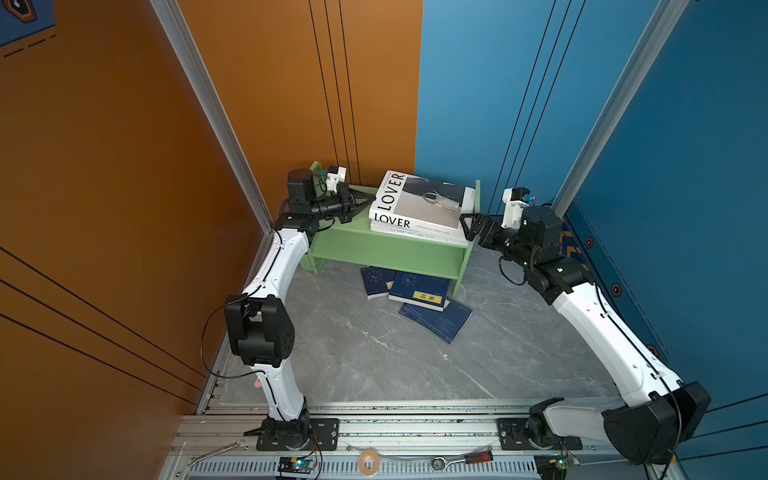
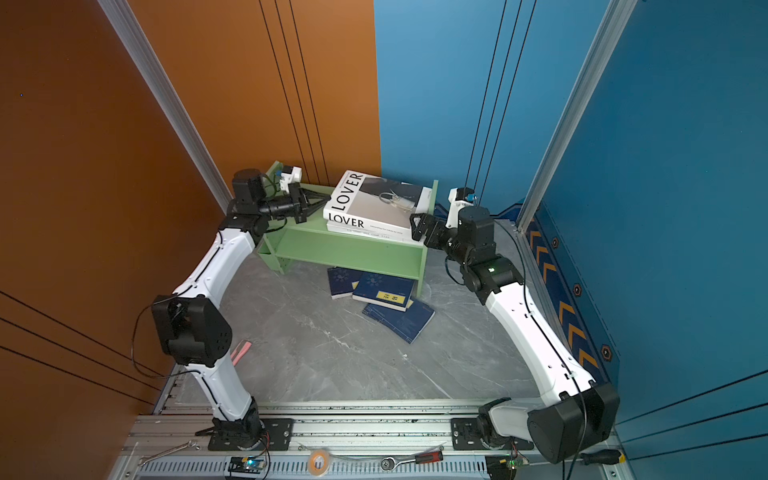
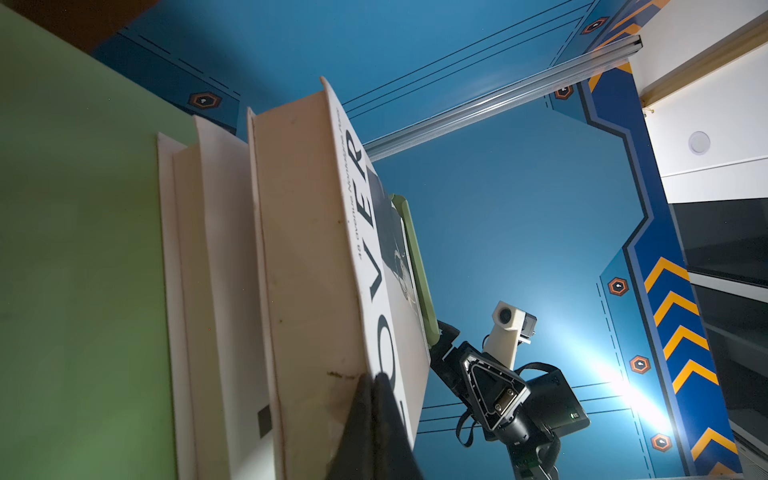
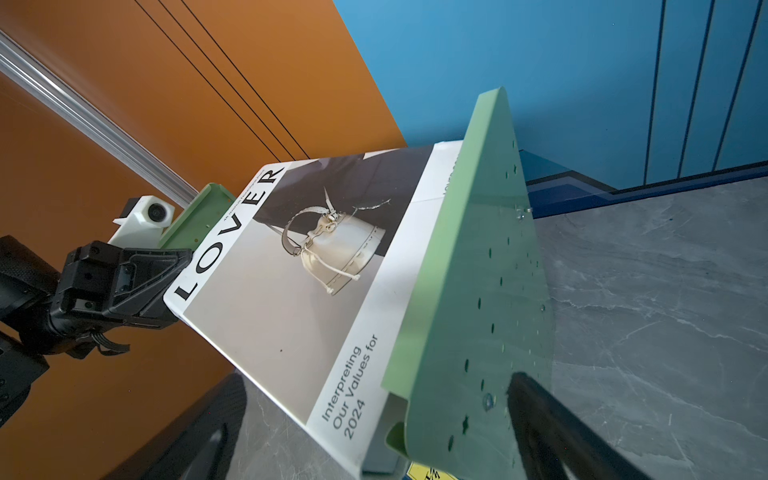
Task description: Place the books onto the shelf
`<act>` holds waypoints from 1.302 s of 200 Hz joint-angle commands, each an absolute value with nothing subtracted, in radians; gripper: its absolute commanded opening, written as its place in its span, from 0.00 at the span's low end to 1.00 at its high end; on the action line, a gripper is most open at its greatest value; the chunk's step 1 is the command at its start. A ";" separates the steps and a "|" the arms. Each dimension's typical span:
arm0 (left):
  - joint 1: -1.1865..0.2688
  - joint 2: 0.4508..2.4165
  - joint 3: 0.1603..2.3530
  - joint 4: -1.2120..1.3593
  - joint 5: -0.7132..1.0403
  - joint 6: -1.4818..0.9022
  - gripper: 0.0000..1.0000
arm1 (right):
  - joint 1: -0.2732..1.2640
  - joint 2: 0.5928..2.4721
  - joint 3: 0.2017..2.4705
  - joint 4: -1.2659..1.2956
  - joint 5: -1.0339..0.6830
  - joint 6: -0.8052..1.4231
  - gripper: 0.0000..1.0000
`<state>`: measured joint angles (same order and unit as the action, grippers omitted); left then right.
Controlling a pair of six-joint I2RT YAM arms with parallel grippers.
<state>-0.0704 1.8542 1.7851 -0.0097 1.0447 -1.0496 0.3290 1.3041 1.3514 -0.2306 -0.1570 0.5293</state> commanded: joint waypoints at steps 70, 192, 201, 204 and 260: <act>-0.088 1.861 1.758 0.086 0.992 -1.101 0.00 | 0.335 1.326 1.344 -0.212 -0.155 0.537 1.00; -0.113 1.804 1.690 0.113 0.943 -1.102 0.00 | 0.336 1.336 1.342 -0.212 -0.154 0.529 1.00; -0.114 1.803 1.690 0.113 0.944 -1.102 0.00 | 0.337 1.338 1.343 -0.212 -0.154 0.531 1.00; -0.114 1.801 1.689 0.113 0.945 -1.102 0.00 | 0.336 1.339 1.343 -0.212 -0.155 0.531 1.00; -0.122 1.777 1.672 0.103 0.940 -1.085 0.00 | 0.342 1.359 1.348 -0.226 -0.124 0.528 1.00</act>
<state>-0.1070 1.8343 1.6859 0.0864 0.9401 -1.1076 0.3351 1.3476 1.3506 -0.2310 -0.1532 0.5289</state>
